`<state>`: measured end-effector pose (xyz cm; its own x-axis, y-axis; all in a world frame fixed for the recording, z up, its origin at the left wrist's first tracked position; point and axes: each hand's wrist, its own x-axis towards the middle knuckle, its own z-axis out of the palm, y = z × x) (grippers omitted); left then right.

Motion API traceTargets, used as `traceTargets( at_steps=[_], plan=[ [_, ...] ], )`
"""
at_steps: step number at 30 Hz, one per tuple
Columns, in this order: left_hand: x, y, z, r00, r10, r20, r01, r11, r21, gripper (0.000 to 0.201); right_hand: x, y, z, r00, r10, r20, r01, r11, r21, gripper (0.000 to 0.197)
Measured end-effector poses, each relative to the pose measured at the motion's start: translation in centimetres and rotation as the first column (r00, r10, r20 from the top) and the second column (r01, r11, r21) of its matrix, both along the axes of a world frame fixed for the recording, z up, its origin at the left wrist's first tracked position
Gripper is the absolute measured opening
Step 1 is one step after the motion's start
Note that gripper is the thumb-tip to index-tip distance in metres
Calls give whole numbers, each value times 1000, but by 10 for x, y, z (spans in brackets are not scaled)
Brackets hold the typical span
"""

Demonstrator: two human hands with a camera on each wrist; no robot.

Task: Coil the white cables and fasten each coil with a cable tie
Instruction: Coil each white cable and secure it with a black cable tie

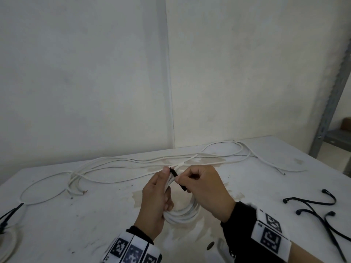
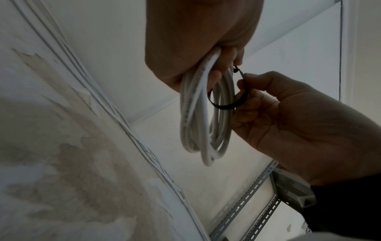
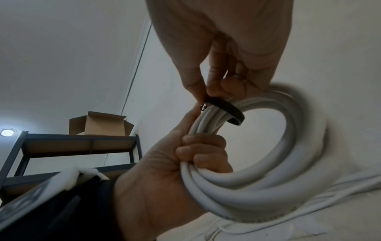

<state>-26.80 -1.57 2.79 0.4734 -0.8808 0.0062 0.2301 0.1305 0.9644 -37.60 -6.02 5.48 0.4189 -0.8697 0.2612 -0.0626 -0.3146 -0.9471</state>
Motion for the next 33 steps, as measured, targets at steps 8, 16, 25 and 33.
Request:
traceTargets(
  at_steps=[8, 16, 25, 33],
  plan=[
    [-1, -1, 0, 1000, -9, 19, 9, 1000, 5, 32, 0, -4, 2, 998, 14, -58, -13, 1000, 16, 18],
    [4, -2, -1, 1000, -4, 26, 4, 1000, -1, 32, 2, -3, 5, 998, 52, -29, -52, 999, 14, 28],
    [11, -3, -4, 994, 37, 106, -35, 999, -16, 24, 18, -1, -2, 999, -33, 7, 33, 997, -68, 23],
    [27, 2, 5, 989, 128, 70, -123, 989, -77, 22, 29, 8, -8, 999, -5, -52, -5, 982, -191, 8]
  ],
)
